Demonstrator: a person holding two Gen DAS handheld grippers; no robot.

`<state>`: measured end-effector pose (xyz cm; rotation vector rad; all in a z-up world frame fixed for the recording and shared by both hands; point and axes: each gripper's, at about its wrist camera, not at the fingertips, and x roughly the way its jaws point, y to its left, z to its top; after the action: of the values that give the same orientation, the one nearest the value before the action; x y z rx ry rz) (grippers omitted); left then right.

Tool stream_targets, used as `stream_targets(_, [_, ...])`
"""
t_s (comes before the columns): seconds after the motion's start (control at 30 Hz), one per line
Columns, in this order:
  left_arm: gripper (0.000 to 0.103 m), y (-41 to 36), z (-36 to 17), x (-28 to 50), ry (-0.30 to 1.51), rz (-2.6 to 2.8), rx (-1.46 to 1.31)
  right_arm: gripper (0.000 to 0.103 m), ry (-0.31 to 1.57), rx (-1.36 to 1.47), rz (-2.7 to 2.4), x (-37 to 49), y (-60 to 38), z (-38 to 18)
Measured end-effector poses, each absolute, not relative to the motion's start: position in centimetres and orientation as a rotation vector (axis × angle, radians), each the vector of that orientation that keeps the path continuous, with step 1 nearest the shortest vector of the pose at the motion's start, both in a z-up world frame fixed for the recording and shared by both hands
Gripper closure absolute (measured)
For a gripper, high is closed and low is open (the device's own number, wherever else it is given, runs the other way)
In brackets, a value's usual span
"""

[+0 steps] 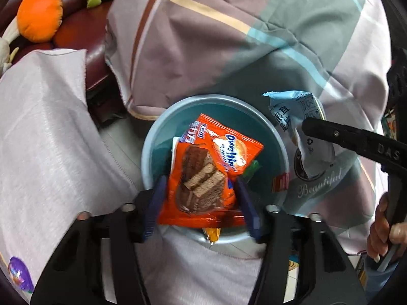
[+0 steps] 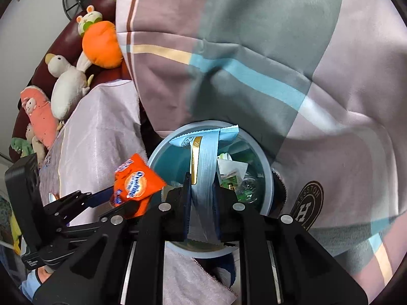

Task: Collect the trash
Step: 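Open the left tool to drop the Ovaltine wrapper while the right tool drops the blue wrapper, then move both tools back from the bin to the table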

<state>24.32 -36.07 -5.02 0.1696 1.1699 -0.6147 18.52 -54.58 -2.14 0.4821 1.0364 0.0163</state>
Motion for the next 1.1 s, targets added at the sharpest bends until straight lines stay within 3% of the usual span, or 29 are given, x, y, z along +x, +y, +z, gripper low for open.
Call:
stream_targets(0.1, [0.02, -36.5, -5.7, 24.8, 1.167, -0.604, 0.177, 0.089, 1.042, 0.477, 0.011, 19.0, -54.6, -2.4])
stream_targets(0.5, [0.015, -33.6, -6.4, 24.5, 1.188, -0.594, 0.15, 0.088, 1.072, 0.457, 0.015, 20.5, -53.3, -3.0])
stream_targets(0.57, [0.015, -33.1, -6.0, 24.2, 1.184, -0.601, 0.136, 0.078, 1.079, 0.449, 0.017, 20.9, -52.8, -3.1])
stream_targets(0.6, [0.015, -32.9, -5.7, 24.0, 1.179, -0.604, 0.132, 0.068, 1.084, 0.452, 0.021, 21.0, -52.7, -3.1])
stream_targets(0.63, [0.014, -32.7, -5.6, 23.9, 1.175, -0.605, 0.129, 0.047, 1.085, 0.455, 0.021, 21.1, -52.6, -3.2])
stream_targets(0.67, [0.014, -32.6, -5.4, 23.7, 1.171, -0.608, 0.127, 0.043, 1.081, 0.453, 0.016, 21.1, -52.4, -3.1])
stream_targets(0.8, [0.014, -31.9, -5.0, 23.3, 1.169, -0.619, 0.109, 0.041, 1.1, 0.45, 0.012, 21.0, -52.0, -3.3])
stream_targets(0.9, [0.014, -31.2, -4.7, 22.8, 1.166, -0.626, 0.094, 0.03, 1.112, 0.441, 0.002, 20.7, -51.7, -3.1])
stream_targets(1.1, [0.014, -29.5, -4.0, 22.2, 1.157, -0.622, 0.056, 0.027, 1.127, 0.413, -0.02, 19.9, -50.7, -2.4])
